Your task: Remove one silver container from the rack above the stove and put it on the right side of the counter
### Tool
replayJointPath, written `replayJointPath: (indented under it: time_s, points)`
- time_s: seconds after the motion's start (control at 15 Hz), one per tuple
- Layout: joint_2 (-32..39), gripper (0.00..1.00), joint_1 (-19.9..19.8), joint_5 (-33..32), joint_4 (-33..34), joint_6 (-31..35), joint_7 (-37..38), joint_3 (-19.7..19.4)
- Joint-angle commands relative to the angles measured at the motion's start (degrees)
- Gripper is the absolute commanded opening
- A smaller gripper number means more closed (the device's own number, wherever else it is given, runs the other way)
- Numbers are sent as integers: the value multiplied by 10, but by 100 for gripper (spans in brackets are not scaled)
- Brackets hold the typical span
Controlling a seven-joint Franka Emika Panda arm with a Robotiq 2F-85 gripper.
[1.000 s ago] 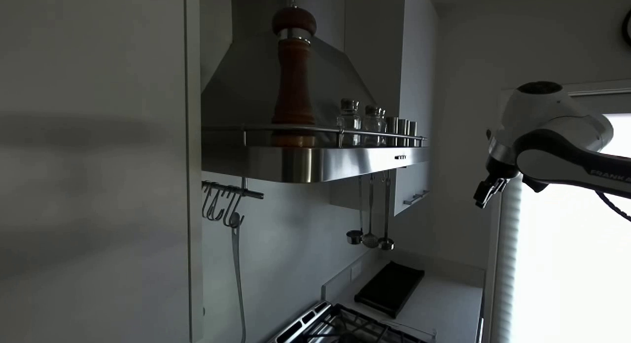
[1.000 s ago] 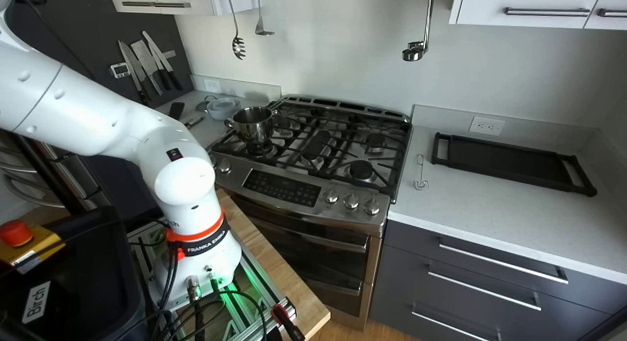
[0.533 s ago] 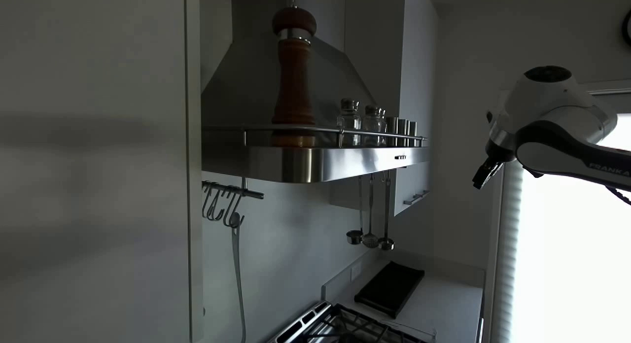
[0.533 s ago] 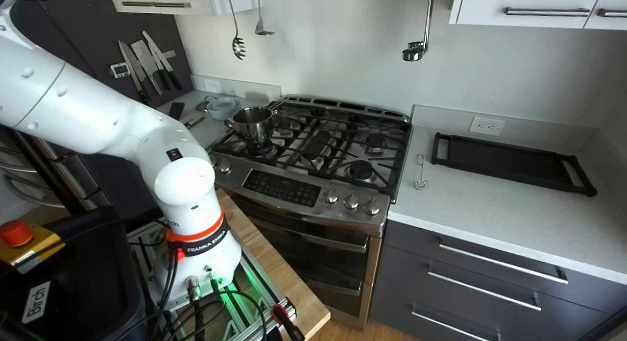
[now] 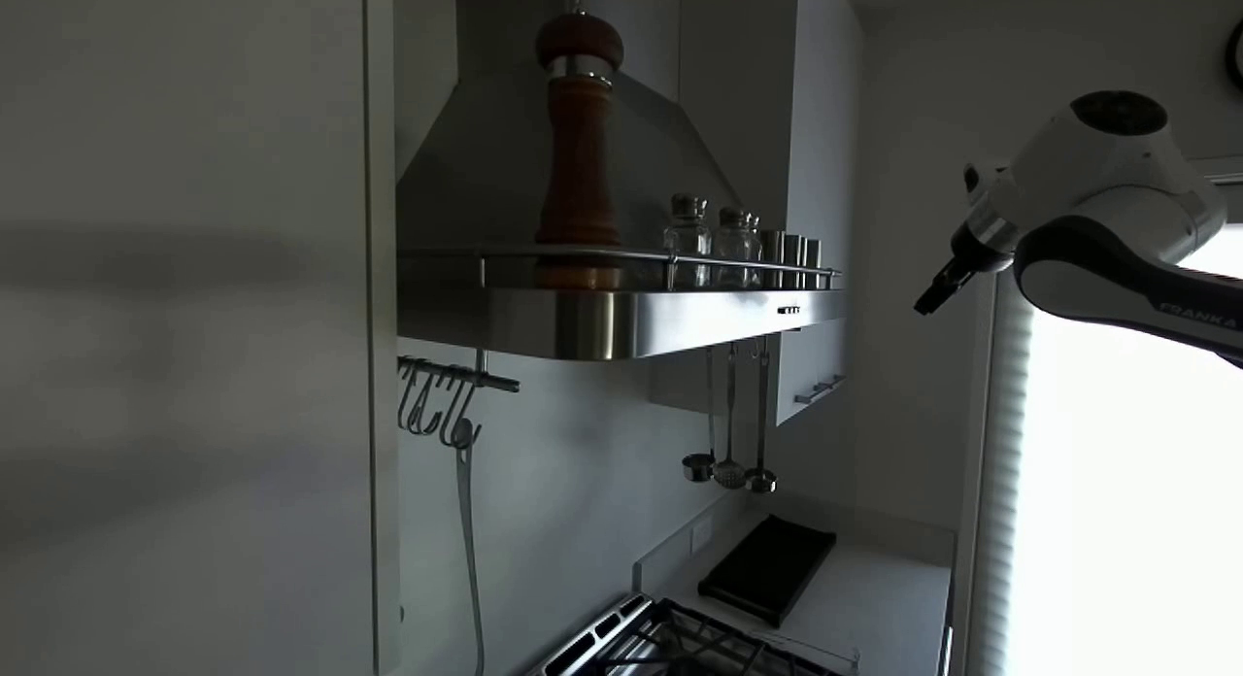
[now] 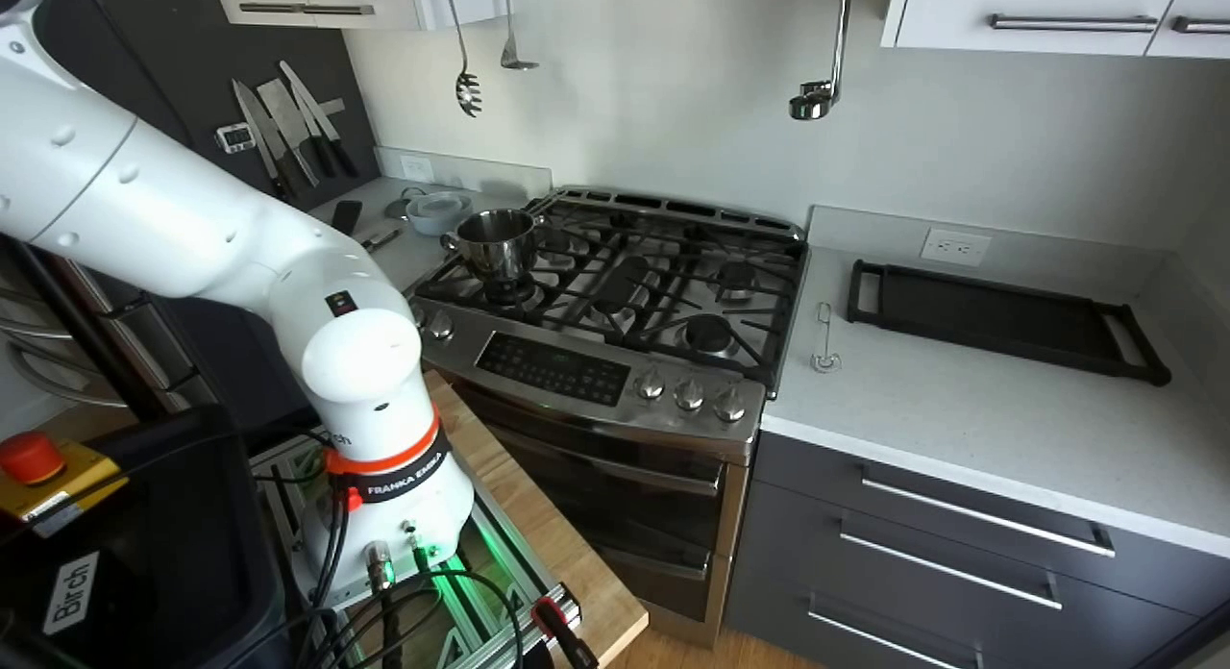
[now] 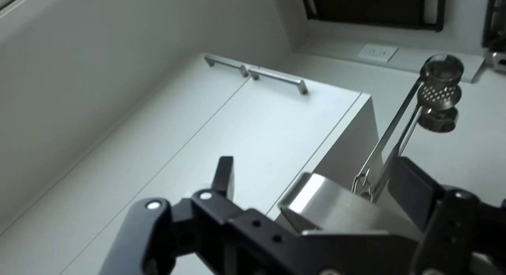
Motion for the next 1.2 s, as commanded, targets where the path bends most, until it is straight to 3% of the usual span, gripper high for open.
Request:
replayJointPath:
  time_s: [0.0, 0.4, 0.6, 0.67, 1.13]
  points:
    - [39, 100, -1, -11, 50, 59, -30, -8]
    - [99, 100, -24, -21, 106, 156, -18, 7]
    - [123, 100, -36, -32, 126, 168, 10, 25]
    - [107, 100, -24, -14, 109, 160, -10, 13]
    - [118, 100, -15, -3, 116, 171, 1, 22]
